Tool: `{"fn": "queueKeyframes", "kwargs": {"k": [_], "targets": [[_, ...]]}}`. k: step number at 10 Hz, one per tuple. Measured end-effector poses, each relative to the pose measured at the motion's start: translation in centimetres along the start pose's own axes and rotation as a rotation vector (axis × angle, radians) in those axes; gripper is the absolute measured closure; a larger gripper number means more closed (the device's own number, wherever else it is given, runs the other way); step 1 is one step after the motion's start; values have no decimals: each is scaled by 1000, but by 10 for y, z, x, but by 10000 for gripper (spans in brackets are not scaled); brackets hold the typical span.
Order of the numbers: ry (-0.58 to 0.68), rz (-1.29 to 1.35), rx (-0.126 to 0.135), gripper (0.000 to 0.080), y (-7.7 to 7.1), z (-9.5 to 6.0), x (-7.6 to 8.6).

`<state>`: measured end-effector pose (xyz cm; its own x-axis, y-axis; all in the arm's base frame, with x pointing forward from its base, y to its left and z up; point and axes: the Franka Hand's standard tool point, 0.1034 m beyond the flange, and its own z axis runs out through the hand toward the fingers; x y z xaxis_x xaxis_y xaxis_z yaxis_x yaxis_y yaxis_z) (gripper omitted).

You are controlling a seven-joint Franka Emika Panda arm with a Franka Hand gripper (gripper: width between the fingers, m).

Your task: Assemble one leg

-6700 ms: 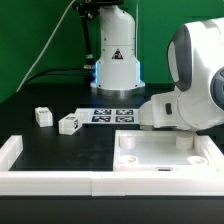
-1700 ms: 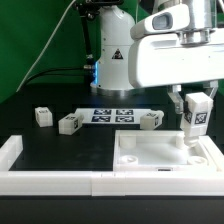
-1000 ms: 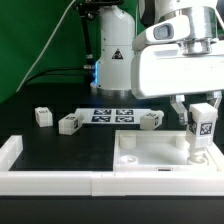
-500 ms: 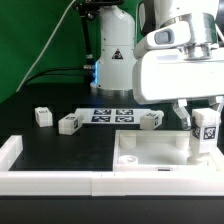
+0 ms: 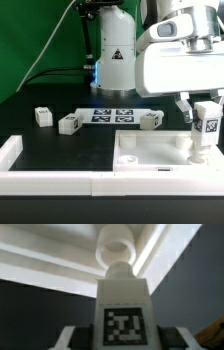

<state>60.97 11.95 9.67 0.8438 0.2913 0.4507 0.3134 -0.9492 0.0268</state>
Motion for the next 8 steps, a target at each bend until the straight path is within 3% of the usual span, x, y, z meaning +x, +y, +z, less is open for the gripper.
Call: {"fn": "queueKeyframes", "kwargs": {"k": [8], "targets": [[-10, 5, -1, 507, -1, 16, -21]]}}
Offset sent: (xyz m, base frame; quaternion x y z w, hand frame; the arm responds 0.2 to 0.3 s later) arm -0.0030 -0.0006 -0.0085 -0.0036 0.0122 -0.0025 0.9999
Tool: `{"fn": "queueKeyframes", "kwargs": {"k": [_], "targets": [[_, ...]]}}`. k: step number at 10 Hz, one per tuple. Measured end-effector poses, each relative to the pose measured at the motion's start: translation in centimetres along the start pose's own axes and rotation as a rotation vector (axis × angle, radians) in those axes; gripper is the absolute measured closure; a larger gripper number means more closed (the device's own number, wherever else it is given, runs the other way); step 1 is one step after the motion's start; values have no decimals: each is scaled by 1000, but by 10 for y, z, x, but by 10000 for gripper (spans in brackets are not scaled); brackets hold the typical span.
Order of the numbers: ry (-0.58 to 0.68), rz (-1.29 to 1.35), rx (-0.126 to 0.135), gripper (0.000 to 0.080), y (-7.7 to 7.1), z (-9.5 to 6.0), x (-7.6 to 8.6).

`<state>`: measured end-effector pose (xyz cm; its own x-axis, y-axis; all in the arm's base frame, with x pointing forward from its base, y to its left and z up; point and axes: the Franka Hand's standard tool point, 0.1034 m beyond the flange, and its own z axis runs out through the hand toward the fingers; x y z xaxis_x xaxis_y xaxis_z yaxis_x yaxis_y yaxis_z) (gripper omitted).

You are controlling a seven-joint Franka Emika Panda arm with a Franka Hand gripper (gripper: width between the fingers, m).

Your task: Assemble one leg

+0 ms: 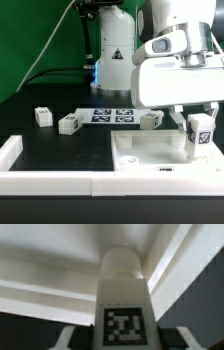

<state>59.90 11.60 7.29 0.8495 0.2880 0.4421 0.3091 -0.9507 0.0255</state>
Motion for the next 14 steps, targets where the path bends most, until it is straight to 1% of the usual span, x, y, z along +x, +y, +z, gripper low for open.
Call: {"fn": "queueKeyframes", "kwargs": {"k": [2, 6, 7, 8, 9, 10, 12, 14], "targets": [[14, 0, -3, 507, 0, 4, -1], [27, -3, -6, 507, 1, 4, 0], [27, -3, -6, 344, 1, 4, 0], [26, -3, -6, 221, 1, 4, 0], [26, -3, -6, 221, 1, 4, 0], [26, -3, -6, 164, 1, 4, 0], [21, -1, -6, 154, 1, 3, 0], [6, 13, -6, 151, 7, -11, 12]]}}
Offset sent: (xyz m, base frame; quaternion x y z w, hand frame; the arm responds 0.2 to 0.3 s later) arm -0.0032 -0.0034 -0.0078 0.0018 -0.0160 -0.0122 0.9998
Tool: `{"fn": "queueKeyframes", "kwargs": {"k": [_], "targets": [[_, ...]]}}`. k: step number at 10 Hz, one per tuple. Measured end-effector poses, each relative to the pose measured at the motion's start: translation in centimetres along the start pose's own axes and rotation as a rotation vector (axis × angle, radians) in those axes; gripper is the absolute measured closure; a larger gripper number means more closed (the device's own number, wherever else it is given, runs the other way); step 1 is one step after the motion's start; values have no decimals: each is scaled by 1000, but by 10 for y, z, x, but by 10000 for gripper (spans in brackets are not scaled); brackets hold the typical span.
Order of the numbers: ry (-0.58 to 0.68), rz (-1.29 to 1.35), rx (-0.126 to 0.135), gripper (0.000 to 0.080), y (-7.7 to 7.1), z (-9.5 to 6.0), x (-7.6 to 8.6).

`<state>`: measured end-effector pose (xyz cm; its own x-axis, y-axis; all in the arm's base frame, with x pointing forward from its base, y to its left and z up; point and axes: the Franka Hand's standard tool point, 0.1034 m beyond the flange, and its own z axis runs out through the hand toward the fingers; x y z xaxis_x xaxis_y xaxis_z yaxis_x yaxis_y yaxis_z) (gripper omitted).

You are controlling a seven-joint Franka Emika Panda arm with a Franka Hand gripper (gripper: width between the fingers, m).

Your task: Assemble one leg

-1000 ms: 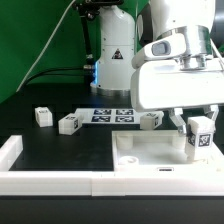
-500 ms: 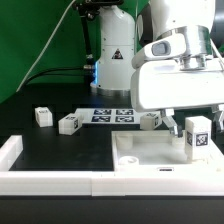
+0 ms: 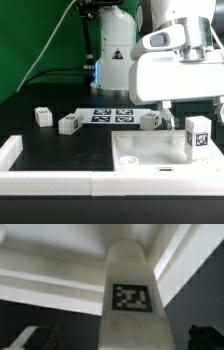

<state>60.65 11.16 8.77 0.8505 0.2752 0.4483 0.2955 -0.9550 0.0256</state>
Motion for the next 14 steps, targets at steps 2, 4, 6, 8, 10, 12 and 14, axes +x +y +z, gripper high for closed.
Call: {"fn": "queueKeyframes", "kwargs": {"k": [2, 4, 6, 8, 10, 12, 14], "targets": [[0, 0, -2, 151, 2, -1, 1], [-79, -3, 20, 151, -3, 1, 0], [-306, 28, 69, 151, -8, 2, -5], [-431, 31, 98, 151, -7, 5, 1], [-432, 29, 99, 151, -5, 8, 0], [-427, 29, 98, 197, -4, 9, 1], [-427, 29, 98, 508, -4, 9, 1]]}}
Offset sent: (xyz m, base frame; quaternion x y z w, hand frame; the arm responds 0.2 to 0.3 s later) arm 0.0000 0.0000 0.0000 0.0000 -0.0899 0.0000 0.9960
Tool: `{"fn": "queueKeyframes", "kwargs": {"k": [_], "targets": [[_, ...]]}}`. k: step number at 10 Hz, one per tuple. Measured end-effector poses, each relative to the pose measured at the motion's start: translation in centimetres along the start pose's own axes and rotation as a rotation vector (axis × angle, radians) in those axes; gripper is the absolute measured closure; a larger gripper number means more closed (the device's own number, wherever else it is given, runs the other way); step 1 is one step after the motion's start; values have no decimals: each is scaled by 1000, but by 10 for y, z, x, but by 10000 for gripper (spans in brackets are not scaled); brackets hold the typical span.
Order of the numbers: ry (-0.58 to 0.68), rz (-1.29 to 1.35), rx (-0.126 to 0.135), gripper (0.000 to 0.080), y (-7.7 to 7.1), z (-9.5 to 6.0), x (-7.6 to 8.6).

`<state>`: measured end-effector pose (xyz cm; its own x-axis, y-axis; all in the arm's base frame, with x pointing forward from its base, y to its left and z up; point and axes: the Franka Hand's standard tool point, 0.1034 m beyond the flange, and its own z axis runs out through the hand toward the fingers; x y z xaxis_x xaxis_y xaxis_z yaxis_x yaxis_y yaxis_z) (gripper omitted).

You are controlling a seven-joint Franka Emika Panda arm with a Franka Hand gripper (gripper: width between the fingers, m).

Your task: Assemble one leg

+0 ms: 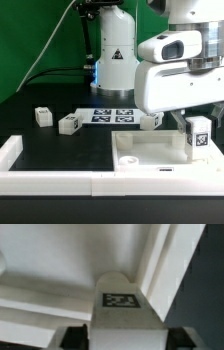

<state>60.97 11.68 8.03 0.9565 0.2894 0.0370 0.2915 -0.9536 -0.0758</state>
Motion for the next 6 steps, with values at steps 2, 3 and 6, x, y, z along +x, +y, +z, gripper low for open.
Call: {"fn": "queueKeyframes", "kwargs": {"k": [2, 3, 6], "targets": [[0, 33, 1, 508, 0, 0, 0], [0, 32, 1, 508, 0, 0, 0], [-2, 419, 8, 508, -2, 1, -1]]}}
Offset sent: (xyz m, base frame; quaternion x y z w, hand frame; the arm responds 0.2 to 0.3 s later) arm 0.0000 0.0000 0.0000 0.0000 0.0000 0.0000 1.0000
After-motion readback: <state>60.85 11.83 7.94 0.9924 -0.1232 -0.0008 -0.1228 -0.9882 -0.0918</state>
